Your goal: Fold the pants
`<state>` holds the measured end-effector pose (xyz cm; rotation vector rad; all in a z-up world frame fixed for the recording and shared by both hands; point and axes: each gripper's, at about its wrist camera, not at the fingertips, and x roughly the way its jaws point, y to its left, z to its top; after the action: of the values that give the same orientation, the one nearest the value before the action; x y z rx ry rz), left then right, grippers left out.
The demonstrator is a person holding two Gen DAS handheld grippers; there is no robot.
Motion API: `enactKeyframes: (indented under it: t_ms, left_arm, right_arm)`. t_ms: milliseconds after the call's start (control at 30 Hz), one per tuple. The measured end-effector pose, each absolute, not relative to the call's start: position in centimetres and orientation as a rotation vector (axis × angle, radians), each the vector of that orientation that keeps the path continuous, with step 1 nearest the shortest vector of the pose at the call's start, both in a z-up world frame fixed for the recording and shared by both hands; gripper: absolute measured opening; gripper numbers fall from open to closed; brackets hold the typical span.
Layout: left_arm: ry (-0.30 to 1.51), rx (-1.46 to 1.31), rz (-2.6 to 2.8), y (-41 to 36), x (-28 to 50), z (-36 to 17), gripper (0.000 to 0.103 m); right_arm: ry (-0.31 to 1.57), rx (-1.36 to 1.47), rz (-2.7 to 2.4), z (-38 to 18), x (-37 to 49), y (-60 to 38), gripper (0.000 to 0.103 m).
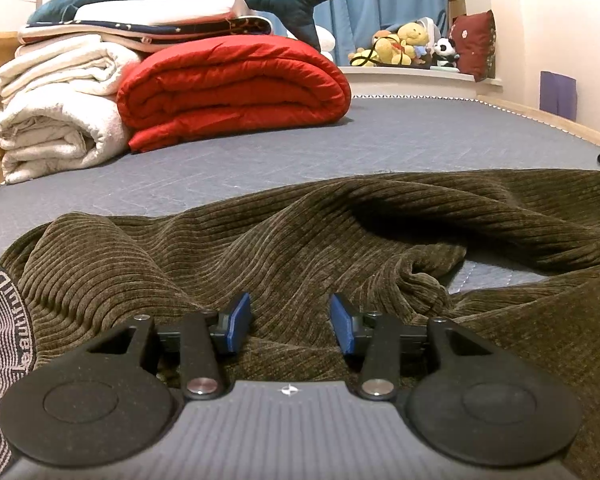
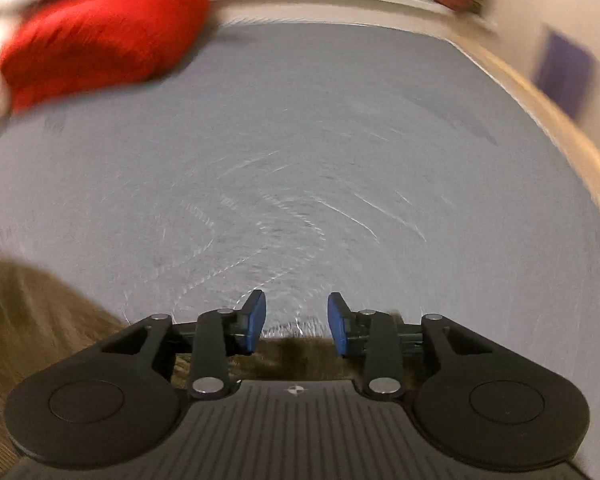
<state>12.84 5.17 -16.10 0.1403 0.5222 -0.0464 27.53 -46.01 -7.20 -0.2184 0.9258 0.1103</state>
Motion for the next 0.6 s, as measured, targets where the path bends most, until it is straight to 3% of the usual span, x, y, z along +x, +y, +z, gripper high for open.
enactKeyframes:
  t_ms: [467, 533, 600]
  left_arm:
    - [0.517, 0.145, -0.035, 4.9, 13.0, -16.2, 0.05]
    - [0.517, 0.146, -0.034, 4.9, 13.0, -16.2, 0.05]
    - [0.516, 0.147, -0.034, 4.9, 13.0, -16.2, 0.05]
  right_arm:
    - [1.118, -0.608, 0.568, -10.5, 27.8, -41.4, 0.042]
    - [1.102, -0.62, 0.584, -10.4, 27.7, -41.7, 0.037]
    - [1.077, -0.646, 0.573, -10.4, 27.8, -41.2, 0.002]
